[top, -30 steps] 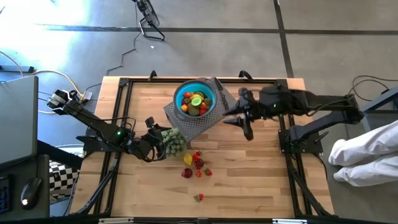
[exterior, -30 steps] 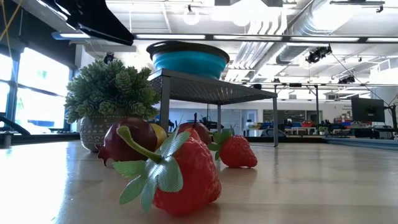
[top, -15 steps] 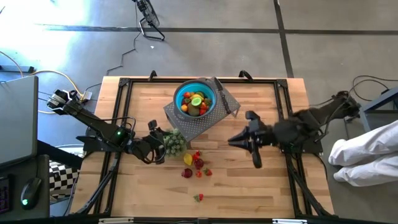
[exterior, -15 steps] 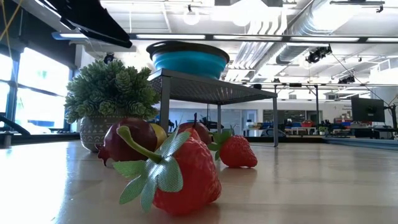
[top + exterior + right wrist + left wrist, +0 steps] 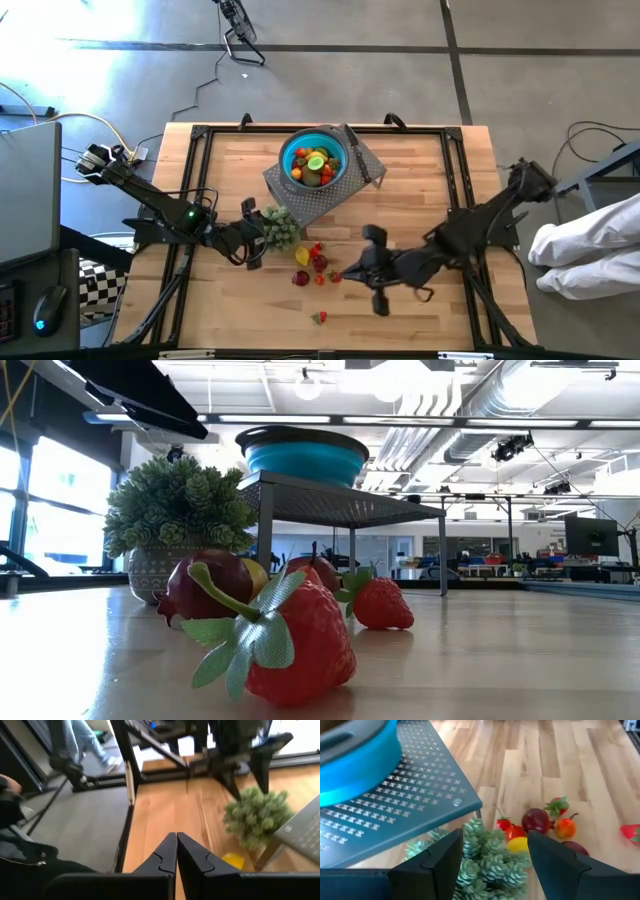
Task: Pick & Place Fruit
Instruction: Put the pear into the blue strainer bowl on the shelf
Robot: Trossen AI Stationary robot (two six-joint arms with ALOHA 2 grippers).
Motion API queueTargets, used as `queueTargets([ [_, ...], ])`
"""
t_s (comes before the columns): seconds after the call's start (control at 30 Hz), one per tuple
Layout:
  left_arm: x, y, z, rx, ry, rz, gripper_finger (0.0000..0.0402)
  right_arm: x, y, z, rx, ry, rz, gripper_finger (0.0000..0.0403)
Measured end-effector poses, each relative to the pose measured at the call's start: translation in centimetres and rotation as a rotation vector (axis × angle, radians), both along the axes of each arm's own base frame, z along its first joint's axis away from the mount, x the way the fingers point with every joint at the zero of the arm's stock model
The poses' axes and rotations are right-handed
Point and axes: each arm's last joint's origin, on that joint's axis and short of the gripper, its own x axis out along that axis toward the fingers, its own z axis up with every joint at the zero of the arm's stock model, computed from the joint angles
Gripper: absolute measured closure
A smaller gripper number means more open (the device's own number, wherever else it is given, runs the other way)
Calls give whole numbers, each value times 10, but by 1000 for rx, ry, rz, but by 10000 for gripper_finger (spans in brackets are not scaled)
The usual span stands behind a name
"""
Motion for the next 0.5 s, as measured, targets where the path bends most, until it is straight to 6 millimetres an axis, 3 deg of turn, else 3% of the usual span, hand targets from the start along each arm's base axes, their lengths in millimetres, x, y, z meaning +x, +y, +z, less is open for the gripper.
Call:
queueTargets([
  [0.5,0,-1,0,-43,10,-34,184,43,29,-85,-79,231,72,399],
])
